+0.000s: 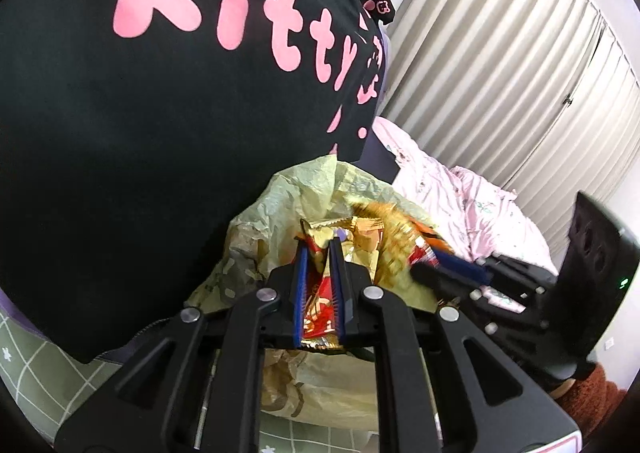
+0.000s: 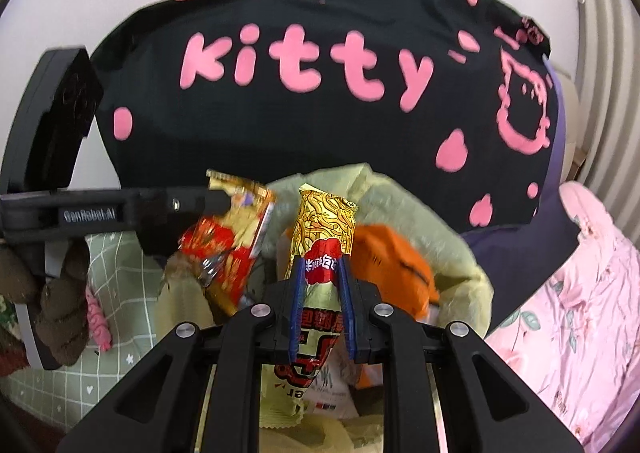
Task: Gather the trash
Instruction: 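Open both grippers to drop the wrappers into the yellow trash bag, then move both grippers back over the wrappers on the table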
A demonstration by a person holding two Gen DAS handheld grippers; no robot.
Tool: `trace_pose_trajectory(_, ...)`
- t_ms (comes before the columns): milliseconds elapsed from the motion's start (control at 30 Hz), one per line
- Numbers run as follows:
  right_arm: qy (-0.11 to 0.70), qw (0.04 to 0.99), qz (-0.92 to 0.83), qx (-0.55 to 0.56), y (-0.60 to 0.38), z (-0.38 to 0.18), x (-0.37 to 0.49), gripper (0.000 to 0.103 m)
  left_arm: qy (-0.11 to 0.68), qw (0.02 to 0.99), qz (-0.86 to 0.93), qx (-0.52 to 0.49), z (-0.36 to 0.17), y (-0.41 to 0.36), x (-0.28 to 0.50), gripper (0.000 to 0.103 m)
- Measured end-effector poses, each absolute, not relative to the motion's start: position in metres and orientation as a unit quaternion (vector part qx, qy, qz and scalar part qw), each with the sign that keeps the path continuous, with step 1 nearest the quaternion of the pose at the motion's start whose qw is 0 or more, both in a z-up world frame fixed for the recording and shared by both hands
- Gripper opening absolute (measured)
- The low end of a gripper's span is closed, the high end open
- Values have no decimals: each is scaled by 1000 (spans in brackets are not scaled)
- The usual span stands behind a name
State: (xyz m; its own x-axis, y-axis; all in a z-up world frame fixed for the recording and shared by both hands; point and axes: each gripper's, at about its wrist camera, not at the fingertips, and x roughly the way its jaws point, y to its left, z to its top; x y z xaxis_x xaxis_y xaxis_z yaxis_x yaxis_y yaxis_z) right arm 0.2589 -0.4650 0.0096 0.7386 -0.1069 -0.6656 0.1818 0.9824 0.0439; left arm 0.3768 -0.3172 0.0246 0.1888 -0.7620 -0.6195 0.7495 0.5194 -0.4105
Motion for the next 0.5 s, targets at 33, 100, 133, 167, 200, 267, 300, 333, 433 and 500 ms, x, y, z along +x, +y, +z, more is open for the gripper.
trace_pose_trajectory(33,354,930,-81,55,-465,8,259,19,408,769,-492,-11,25,-317,377,15)
trace_pose_trajectory(100,355,929,-88,57,-466,7,257,33,407,766,-497,-18,28,-314,376,24)
trace_pose_trajectory(133,355,929,-93,57,-466,7,256,37,404,767,-497,-23,30,-310,376,31)
trace_pose_trajectory(167,353,929,-95,57,-465,8,254,40,400,769,-497,-32,33,-306,376,33)
trace_pose_trajectory(200,353,929,-98,55,-465,8,253,40,397,770,-498,-37,35,-302,374,36)
trace_pose_trajectory(267,353,928,-104,51,-464,9,252,40,391,775,-495,-44,39,-294,373,38)
trace_pose_trajectory(300,352,929,-106,51,-464,10,252,40,386,779,-492,-45,41,-291,370,39)
trace_pose_trajectory(333,349,929,-108,50,-464,12,251,40,382,784,-488,-46,42,-286,369,40)
trace_pose_trajectory(433,341,932,-108,59,-462,18,248,40,369,801,-470,-50,45,-269,363,40)
trace_pose_trajectory(500,349,930,-87,75,-460,18,251,40,365,808,-458,-57,44,-255,361,40)
